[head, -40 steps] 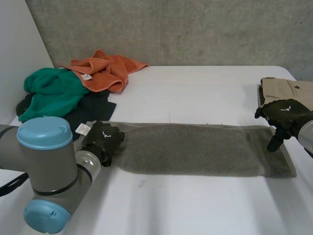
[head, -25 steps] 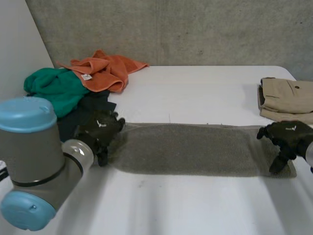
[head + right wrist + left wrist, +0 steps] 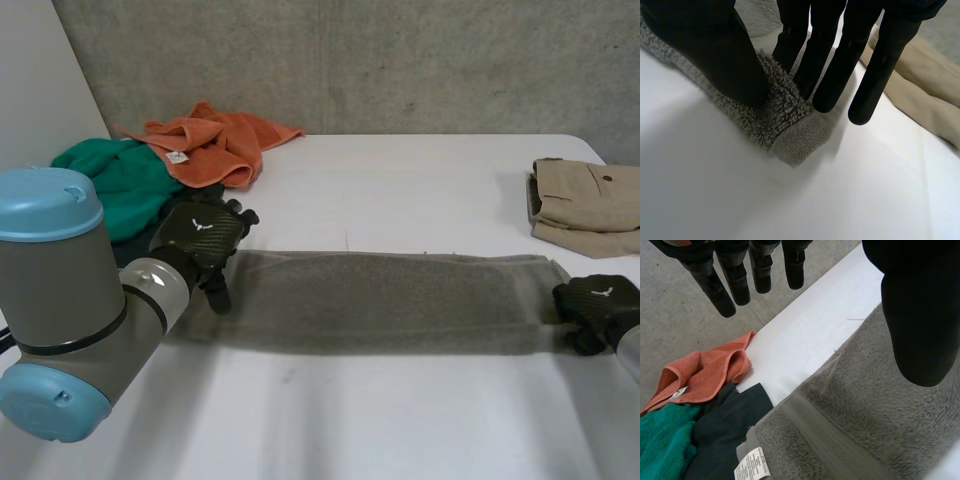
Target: Fold the laundry.
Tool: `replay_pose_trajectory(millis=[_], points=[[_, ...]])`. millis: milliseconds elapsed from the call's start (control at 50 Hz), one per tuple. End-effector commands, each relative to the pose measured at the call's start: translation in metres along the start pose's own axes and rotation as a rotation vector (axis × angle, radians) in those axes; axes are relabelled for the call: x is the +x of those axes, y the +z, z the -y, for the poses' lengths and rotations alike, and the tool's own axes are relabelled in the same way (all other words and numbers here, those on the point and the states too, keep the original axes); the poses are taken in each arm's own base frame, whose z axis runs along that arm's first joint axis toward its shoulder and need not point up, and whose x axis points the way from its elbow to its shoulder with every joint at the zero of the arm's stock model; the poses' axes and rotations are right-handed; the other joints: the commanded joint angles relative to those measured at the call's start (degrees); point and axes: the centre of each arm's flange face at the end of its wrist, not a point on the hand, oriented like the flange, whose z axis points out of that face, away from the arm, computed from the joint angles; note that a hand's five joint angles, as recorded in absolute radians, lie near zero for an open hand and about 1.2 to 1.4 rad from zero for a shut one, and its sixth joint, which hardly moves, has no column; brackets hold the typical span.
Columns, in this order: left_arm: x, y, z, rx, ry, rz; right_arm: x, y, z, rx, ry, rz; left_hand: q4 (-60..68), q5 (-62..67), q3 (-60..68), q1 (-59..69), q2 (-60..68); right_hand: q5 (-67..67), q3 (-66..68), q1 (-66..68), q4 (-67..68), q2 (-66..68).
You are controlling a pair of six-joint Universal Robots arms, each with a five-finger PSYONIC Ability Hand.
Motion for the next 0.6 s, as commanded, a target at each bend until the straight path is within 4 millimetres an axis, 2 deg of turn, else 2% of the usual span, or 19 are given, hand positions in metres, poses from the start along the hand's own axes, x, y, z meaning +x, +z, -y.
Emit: replay_pose_trajectory(millis=[20, 40, 100, 140, 200, 260, 280, 340, 360, 420, 440, 460, 500, 520, 580, 600], points=[[-0.003, 0.0, -0.001, -0.004, 0.003, 0.011, 0.051, 0.009, 0.002, 0.014, -0.003, -0.177, -1.7, -2.5, -2.2, -2.1, -1.8, 14.0, 12.2, 16.1, 11.9, 12.7], [-0.004, -0.001, 0.0, -0.003, 0.003, 0.013, 0.065, 0.012, 0.003, 0.019, -0.019, -0.215, -1.7, -2.5, -2.2, -2.1, -1.8, 14.0, 12.2, 16.1, 11.9, 12.7], [-0.007, -0.003, 0.001, -0.001, 0.001, 0.02, 0.086, 0.021, -0.002, 0.001, -0.067, -0.261, -1.7, -2.5, -2.2, -2.1, -1.8, 14.0, 12.2, 16.1, 11.9, 12.7], [-0.01, -0.004, 0.003, 0.001, -0.001, 0.027, 0.107, 0.03, -0.009, -0.028, -0.141, -0.303, -1.7, -2.5, -2.2, -2.1, -1.8, 14.0, 12.2, 16.1, 11.9, 12.7], [-0.013, -0.006, 0.005, 0.0, -0.006, 0.032, 0.121, 0.037, -0.007, -0.066, -0.257, -0.328, -1.7, -2.5, -2.2, -2.1, -1.8, 14.0, 12.2, 16.1, 11.9, 12.7], [-0.015, -0.007, 0.006, 0.004, -0.009, 0.039, 0.118, 0.04, -0.004, -0.084, -0.314, -0.31, -1.7, -2.5, -2.2, -2.1, -1.8, 14.0, 12.2, 16.1, 11.9, 12.7], [-0.017, -0.007, 0.006, 0.005, -0.01, 0.045, 0.103, 0.042, 0.008, -0.054, -0.349, -0.275, -1.7, -2.5, -2.2, -2.1, -1.8, 14.0, 12.2, 16.1, 11.9, 12.7], [-0.019, -0.007, 0.008, 0.009, -0.011, 0.051, 0.08, 0.04, 0.03, 0.02, -0.374, -0.239, -1.7, -2.5, -2.2, -2.1, -1.8, 14.0, 12.2, 16.1, 11.9, 12.7], [-0.02, -0.007, 0.009, 0.012, -0.011, 0.056, 0.065, 0.034, 0.048, 0.087, -0.391, -0.222, -1.7, -2.5, -2.2, -2.1, -1.8, 14.0, 12.2, 16.1, 11.9, 12.7], [-0.021, -0.009, 0.012, 0.021, -0.011, 0.065, 0.032, 0.021, 0.079, 0.225, -0.425, -0.164, -1.7, -2.5, -2.2, -2.1, -1.8, 14.0, 12.2, 16.1, 11.9, 12.7], [-0.022, -0.01, 0.014, 0.027, -0.012, 0.069, 0.004, 0.009, 0.096, 0.327, -0.45, -0.102, -1.7, -2.5, -2.2, -2.1, -1.8, 14.0, 12.2, 16.1, 11.9, 12.7], [-0.022, -0.011, 0.014, 0.029, -0.012, 0.07, -0.011, 0.003, 0.103, 0.384, -0.465, -0.066, -1.7, -2.5, -2.2, -2.1, -1.8, 14.0, 12.2, 16.1, 11.9, 12.7], [-0.022, -0.012, 0.016, 0.033, -0.015, 0.074, -0.04, -0.011, 0.114, 0.492, -0.49, 0.017, -1.7, -2.5, -2.2, -2.1, -1.8, 14.0, 12.2, 16.1, 11.9, 12.7], [-0.022, -0.014, 0.017, 0.036, -0.015, 0.078, -0.07, -0.026, 0.119, 0.589, -0.515, 0.112, -1.7, -2.5, -2.2, -2.1, -1.8, 14.0, 12.2, 16.1, 11.9, 12.7], [-0.021, -0.017, 0.018, 0.037, -0.017, 0.081, -0.112, -0.049, 0.115, 0.686, -0.532, 0.26, -1.7, -2.5, -2.2, -2.1, -1.8, 14.0, 12.2, 16.1, 11.9, 12.7], [-0.02, -0.019, 0.017, 0.033, -0.019, 0.083, -0.138, -0.064, 0.109, 0.74, -0.547, 0.357, -1.7, -2.5, -2.2, -2.1, -1.8, 14.0, 12.2, 16.1, 11.9, 12.7]])
